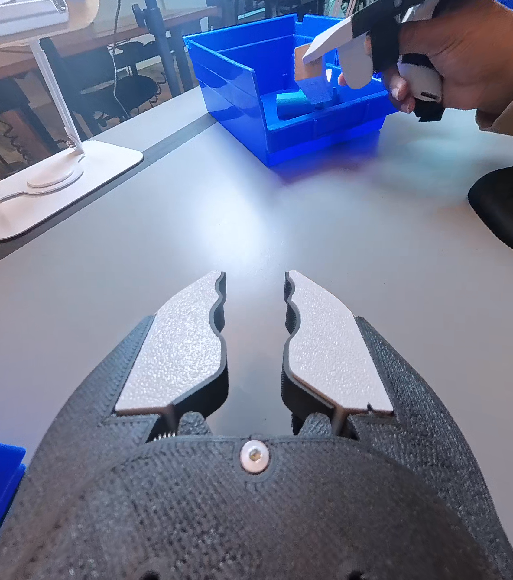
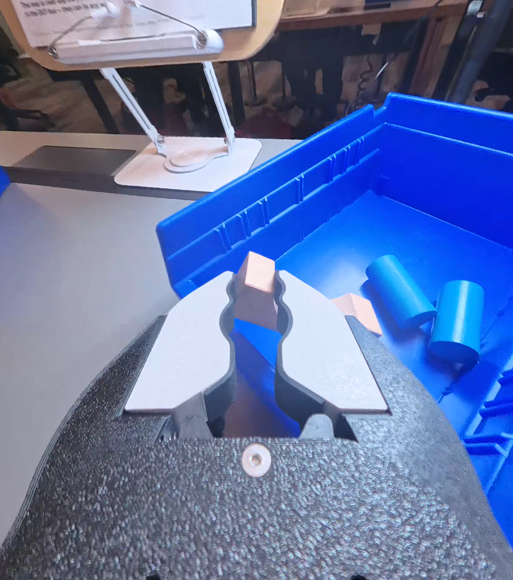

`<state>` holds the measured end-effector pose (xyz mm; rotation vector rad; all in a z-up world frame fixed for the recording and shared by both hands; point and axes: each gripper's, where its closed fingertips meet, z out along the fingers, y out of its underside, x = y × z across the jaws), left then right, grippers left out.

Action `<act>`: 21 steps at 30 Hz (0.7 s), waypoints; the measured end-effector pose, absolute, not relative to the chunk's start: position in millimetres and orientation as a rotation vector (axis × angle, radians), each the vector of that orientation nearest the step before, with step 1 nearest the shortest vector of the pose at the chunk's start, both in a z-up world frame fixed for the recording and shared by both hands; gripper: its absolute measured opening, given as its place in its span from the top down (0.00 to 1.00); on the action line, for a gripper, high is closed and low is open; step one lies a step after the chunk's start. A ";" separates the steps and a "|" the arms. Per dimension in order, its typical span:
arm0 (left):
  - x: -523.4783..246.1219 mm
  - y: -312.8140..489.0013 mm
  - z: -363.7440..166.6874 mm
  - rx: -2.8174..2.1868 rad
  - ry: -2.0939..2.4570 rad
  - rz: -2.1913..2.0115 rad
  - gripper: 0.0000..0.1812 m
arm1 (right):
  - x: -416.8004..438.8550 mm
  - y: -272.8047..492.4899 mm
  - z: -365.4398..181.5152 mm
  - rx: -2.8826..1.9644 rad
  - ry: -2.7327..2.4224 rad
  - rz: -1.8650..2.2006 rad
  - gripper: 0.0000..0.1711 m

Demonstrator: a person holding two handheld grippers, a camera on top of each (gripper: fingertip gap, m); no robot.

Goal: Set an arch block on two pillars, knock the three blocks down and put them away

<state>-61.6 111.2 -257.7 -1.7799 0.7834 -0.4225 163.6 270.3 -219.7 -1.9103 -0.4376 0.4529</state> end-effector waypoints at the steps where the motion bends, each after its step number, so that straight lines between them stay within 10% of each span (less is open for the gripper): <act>1: -61.6 111.1 -257.7 -1.780 0.784 -0.422 0.80 | 166.1 271.8 -222.9 -1.926 -0.433 0.434 0.87; 21: -79.2 116.8 -228.6 -1.688 0.723 -0.354 0.83 | 118.1 229.0 -166.8 -1.460 -0.690 0.397 0.76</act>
